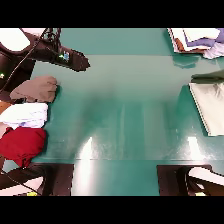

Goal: Fold the shirts.

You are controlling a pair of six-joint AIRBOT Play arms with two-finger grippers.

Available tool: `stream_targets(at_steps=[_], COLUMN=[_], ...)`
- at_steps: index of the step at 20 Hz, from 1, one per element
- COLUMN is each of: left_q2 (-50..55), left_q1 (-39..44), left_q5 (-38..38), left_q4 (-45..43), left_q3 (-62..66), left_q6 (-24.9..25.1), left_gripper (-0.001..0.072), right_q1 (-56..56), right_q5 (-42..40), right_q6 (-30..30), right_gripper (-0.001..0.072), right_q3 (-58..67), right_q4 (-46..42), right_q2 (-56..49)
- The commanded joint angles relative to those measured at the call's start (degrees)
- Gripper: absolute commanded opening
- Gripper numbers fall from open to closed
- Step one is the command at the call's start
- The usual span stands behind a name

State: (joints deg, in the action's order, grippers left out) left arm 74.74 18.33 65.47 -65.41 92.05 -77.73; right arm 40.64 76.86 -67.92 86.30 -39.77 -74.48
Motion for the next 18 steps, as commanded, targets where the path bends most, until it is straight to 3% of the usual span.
stream_targets(at_steps=[1,4,9,10,11,12,15,18], left_q2=[0.02,0.02,0.02,0.02,0.02,0.02,0.02,0.02], left_q1=[0.02,0.02,0.02,0.02,0.02,0.02,0.02,0.02], left_q5=[0.11,0.09,0.09,0.11,0.11,0.13,0.07,-0.46], left_q4=[-0.13,-0.13,-0.20,-0.20,-0.20,-0.20,-0.20,-0.59], left_q3=[0.02,0.02,0.02,0.02,0.02,0.02,0.02,0.02], left_q6=[0.17,0.22,0.24,0.24,0.24,0.22,0.22,0.22], left_gripper=[0.0024,0.0025,0.0025,0.0025,0.0025,0.0025,0.0025,0.0025], right_q1=[0.24,1.25,7.85,9.29,10.71,11.80,12.66,10.19], right_q5=[0.66,1.27,4.28,5.07,5.25,5.20,5.29,5.90], right_q6=[-1.20,-4.33,-7.72,-7.72,-7.76,-8.17,-8.17,-8.24], right_gripper=[0.0015,0.0016,0.0026,0.0152,0.0402,0.0521,0.0521,0.0512], right_q3=[-7.34,-13.88,-21.16,-21.84,-22.38,-22.64,-22.62,-22.62], right_q4=[-13.16,-22.34,-29.44,-29.53,-29.49,-29.44,-28.72,-20.76], right_q2=[5.31,9.38,12.46,12.41,12.41,12.41,12.44,12.44])
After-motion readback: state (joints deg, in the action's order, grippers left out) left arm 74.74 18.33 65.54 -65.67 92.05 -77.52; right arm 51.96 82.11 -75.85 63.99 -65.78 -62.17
